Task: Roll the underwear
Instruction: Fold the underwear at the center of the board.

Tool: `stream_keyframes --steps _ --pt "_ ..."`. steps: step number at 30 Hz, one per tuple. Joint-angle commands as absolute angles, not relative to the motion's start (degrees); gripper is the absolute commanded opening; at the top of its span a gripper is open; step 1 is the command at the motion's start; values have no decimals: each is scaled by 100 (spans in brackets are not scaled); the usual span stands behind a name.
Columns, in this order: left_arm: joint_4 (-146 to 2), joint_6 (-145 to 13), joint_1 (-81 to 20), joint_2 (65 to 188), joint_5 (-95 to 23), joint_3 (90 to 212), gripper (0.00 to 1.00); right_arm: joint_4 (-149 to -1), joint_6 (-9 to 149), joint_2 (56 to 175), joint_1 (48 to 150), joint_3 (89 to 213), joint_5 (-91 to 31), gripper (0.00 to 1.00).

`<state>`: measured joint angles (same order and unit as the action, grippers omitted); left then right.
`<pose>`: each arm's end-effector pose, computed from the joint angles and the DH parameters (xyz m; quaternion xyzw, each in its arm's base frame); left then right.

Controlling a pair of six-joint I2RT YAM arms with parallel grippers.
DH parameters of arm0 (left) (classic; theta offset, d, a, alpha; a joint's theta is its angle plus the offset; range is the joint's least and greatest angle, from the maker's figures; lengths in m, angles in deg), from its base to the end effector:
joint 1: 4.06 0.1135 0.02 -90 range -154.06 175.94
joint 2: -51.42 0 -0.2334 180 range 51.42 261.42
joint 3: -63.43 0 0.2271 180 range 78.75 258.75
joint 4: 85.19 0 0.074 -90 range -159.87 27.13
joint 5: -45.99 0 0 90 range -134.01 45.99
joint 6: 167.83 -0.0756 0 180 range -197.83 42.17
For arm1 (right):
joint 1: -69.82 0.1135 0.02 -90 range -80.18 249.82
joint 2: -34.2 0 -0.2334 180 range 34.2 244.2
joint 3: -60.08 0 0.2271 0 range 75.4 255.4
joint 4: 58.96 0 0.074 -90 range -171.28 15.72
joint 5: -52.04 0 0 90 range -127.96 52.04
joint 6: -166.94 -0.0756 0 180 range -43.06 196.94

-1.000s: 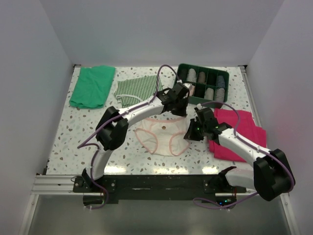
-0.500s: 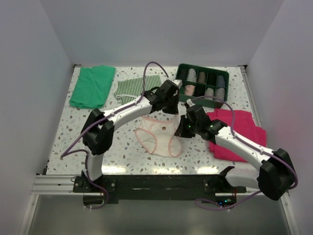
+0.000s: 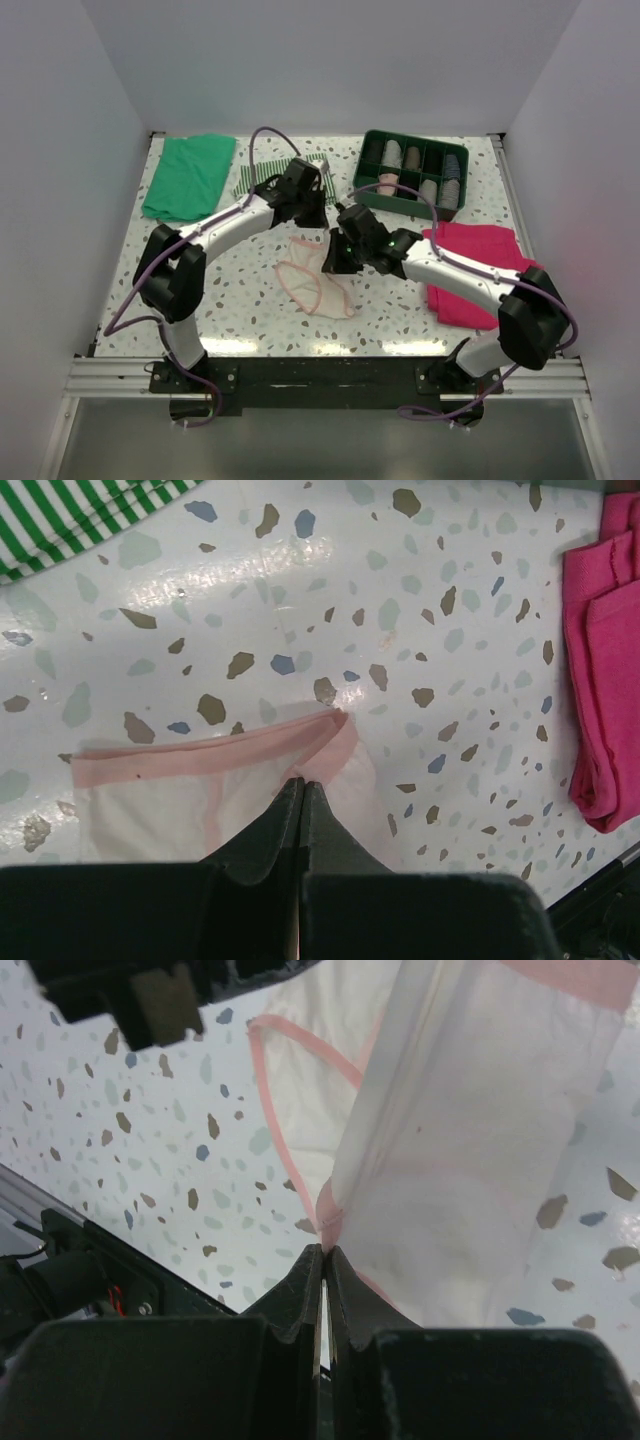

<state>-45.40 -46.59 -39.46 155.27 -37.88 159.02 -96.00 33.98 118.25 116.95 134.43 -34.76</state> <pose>0.3216 -0.2385 0.1965 0.0530 0.9311 -0.2381 0.2713 0.2160 0.2389 0.1985 -0.0441 0.9282 0.2791 0.2420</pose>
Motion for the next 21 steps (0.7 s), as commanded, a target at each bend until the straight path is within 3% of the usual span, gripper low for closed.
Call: stream_keyframes --steps 1,21 --pt "-5079 -4953 -3641 15091 -3698 15663 0 -9599 3220 12261 12044 14105 -3427 4" --pt "-5422 -5120 -2920 15232 -3434 14950 0 -9433 3089 14010 12282 15283 -3401 4"
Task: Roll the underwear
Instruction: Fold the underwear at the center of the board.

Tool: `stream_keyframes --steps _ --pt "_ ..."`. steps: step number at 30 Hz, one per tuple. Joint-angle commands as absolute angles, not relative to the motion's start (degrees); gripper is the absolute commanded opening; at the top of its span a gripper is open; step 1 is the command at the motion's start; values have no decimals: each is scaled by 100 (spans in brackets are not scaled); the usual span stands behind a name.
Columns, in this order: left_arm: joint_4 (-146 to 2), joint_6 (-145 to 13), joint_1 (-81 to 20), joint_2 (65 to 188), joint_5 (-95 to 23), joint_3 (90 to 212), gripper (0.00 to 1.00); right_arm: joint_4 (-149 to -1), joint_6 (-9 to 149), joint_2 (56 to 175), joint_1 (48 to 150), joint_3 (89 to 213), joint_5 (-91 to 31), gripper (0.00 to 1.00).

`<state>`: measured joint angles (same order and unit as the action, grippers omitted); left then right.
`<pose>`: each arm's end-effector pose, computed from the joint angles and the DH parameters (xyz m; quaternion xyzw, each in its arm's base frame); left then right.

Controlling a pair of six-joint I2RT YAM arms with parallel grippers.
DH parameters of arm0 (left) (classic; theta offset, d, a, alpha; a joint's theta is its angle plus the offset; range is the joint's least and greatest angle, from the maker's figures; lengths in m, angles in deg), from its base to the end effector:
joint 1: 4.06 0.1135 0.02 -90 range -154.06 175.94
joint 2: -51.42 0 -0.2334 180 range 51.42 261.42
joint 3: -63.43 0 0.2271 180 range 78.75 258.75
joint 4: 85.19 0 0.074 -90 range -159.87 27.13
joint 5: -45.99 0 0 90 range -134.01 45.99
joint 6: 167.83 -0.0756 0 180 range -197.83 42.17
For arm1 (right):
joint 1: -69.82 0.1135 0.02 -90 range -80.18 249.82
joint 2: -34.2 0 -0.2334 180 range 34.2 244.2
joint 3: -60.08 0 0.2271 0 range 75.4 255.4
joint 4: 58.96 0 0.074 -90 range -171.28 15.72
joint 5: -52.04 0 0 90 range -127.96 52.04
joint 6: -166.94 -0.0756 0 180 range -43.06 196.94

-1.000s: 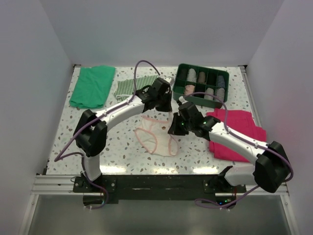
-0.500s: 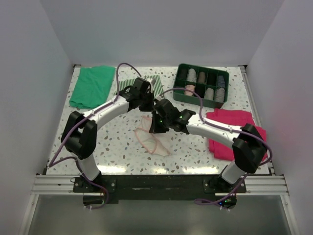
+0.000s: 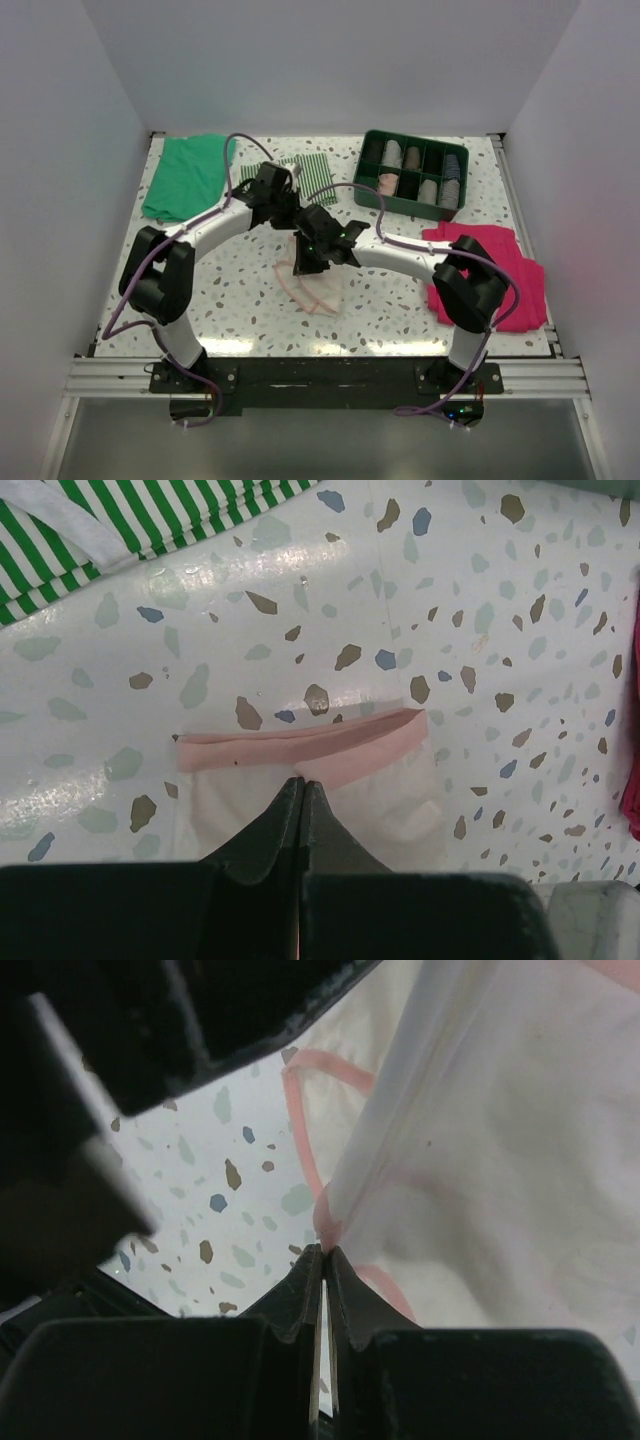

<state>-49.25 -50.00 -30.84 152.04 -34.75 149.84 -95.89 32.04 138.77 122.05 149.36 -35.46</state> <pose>0.3323 -0.1814 0.1731 0.0189 0.9373 -0.2233 0.2670 0.2359 0.3098 0.1613 -0.0675 0.9435 0.2563 0.1987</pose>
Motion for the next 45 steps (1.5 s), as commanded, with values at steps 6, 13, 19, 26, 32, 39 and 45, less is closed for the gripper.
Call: stream_keyframes --steps 6,13,19,26,32,39,45 --pt "-5396 -5181 -2762 15311 -3469 14950 0 -9213 3010 14335 12290 15520 -3340 3" --pt "-5203 -5269 -2638 15372 -3662 15020 0 -9142 2939 14704 12290 15828 -3365 3" --pt "-5203 -5252 -2436 15416 -3654 14906 0 -8897 2843 14828 12291 15855 -3357 3" --pt "-5132 -5305 -2340 15539 -3724 14932 0 -8378 2483 15065 12299 15741 -3102 2" --pt "-5027 -5340 -2322 15338 -3610 14932 0 -7991 2412 14645 12299 15408 -3234 1" --pt "-4842 -5375 -2322 15030 -3460 15082 0 -8288 2438 13757 12282 14818 -3787 1" --pt "-4921 -5208 -2339 14845 -3145 14881 0 -8632 2473 13010 12211 14194 -4314 1"
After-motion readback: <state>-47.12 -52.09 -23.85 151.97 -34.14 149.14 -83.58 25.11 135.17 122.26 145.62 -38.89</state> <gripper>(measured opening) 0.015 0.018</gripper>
